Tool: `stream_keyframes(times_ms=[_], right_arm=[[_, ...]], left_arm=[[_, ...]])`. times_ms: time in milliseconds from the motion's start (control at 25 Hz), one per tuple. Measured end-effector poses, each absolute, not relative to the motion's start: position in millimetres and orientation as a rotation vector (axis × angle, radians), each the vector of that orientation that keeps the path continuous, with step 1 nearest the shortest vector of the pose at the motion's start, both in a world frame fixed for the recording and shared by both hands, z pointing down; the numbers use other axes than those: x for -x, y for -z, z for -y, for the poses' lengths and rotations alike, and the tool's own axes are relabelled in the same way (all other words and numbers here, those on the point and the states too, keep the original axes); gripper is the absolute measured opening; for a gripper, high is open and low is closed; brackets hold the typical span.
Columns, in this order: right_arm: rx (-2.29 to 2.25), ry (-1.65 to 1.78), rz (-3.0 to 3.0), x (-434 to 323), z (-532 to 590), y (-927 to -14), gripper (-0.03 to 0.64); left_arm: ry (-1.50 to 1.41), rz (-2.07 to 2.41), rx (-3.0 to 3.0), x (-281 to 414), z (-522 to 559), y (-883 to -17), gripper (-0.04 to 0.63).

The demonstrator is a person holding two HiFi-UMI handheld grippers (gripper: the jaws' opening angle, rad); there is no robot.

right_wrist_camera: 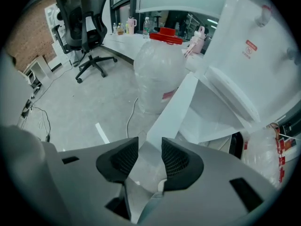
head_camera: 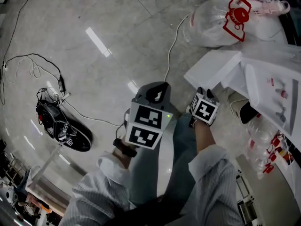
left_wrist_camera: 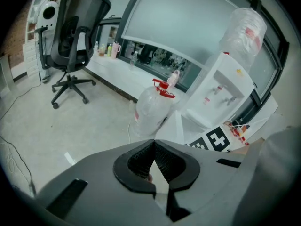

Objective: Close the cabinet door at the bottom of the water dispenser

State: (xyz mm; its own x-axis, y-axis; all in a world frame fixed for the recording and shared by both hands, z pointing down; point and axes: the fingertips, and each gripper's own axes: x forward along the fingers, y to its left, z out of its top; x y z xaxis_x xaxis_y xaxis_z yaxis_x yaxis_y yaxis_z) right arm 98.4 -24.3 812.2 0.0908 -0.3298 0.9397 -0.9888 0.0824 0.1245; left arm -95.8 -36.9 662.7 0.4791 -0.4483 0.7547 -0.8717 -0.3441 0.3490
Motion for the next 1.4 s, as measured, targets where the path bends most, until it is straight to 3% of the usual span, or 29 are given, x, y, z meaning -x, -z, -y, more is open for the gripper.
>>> stream_keyframes(times_ms=[760,1400], right_arm=[[-1.362,-0.858,1.418,-251.0,-30.9,-809.9,0.150],[-1.430,-0.901,1.379,-347.5,-23.9,-816.2,0.152]], left_arm=[[-0.682,1.051,-1.944,-71.3,-14.5,-673.2,0.011],[-0.634,1.153,-1.861,-146.7,-26.5,-685.0,0.011]])
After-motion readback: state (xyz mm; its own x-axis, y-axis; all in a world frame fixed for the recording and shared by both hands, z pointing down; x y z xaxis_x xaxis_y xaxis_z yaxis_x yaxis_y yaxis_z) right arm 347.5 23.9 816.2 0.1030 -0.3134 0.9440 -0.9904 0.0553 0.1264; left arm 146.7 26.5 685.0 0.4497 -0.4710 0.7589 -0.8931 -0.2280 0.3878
